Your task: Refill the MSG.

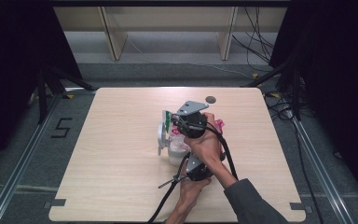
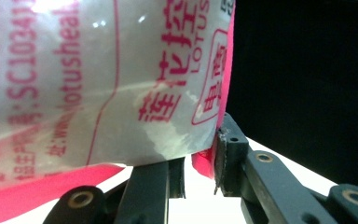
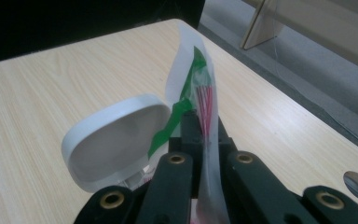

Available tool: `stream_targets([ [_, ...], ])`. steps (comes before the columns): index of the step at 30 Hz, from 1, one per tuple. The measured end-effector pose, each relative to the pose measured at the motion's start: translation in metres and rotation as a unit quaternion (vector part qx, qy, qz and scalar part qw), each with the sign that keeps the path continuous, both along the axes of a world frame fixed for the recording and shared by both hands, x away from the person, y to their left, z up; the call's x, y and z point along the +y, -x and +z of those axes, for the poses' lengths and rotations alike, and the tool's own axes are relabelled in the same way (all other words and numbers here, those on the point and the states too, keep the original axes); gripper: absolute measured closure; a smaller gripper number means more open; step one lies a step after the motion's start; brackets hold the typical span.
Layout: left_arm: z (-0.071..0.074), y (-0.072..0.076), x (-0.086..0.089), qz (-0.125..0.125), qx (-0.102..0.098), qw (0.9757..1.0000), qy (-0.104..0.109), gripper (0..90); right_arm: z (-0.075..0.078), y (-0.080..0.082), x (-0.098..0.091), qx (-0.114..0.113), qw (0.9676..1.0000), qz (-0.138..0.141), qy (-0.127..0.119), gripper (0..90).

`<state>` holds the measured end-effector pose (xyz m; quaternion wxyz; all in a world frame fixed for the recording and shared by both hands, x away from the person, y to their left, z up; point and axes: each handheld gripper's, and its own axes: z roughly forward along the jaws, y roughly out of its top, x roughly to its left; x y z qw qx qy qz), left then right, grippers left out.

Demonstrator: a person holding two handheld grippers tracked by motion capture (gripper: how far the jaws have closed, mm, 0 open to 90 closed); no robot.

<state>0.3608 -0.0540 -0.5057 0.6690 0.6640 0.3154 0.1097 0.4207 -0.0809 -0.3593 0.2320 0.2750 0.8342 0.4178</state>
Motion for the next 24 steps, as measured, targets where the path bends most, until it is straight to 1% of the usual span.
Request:
stream_targets([
  [3,0.0005,-0.0002,0.0007,0.003,-0.003,1.0000,-0.005,76.0,0.0009,-0.0007,-0.0018,-0.001,1.0000,-0.003,-0.008,90.0],
  [5,0.0000,0.0000,0.0001,0.000,-0.001,1.0000,0.000,76.0,0.0004,-0.0001,-0.0007,0.003,1.0000,-0.003,-0.007,90.0],
  [6,0.0003,-0.0003,0.0004,0.003,-0.003,1.0000,-0.005,76.0,0.0006,-0.0005,-0.0011,0.002,1.0000,-0.001,-0.004,90.0],
  [7,0.0006,-0.0003,0.0006,0.003,-0.003,1.0000,-0.005,76.0,0.0004,-0.0006,-0.0009,0.001,1.0000,-0.004,-0.007,90.0],
  [8,0.0006,-0.0001,0.0007,0.003,-0.004,1.0000,-0.005,76.0,0.0008,-0.0016,-0.0014,-0.002,1.0000,0.002,-0.003,90.0],
  [10,0.0002,-0.0001,0.0007,0.003,-0.004,1.0000,-0.005,76.0,0.0007,-0.0016,-0.0012,-0.004,1.0000,0.002,-0.003,90.0],
  [18,0.0007,0.0000,0.0006,0.004,-0.003,1.0000,-0.005,76.0,0.0008,-0.0012,-0.0009,-0.001,1.0000,0.000,-0.005,90.0],
  [19,0.0005,-0.0002,0.0008,0.003,-0.006,1.0000,-0.005,76.0,0.0016,-0.0013,-0.0013,0.000,1.0000,0.004,0.000,90.0],
  [20,0.0004,-0.0001,0.0007,0.004,-0.005,1.0000,-0.004,76.0,0.0019,-0.0011,-0.0012,0.001,1.0000,0.005,0.000,90.0],
  [21,0.0000,-0.0005,0.0007,0.003,-0.005,1.0000,-0.002,76.0,0.0014,-0.0011,-0.0008,-0.002,1.0000,0.001,-0.004,90.0],
  [22,0.0002,-0.0006,0.0011,0.003,-0.004,1.0000,-0.005,76.0,0.0019,-0.0010,-0.0013,0.000,0.9999,-0.002,-0.011,90.0],
  [24,0.0005,0.0000,0.0008,0.004,-0.005,1.0000,-0.006,76.0,0.0009,-0.0012,-0.0010,-0.005,1.0000,0.004,-0.001,90.0],
])
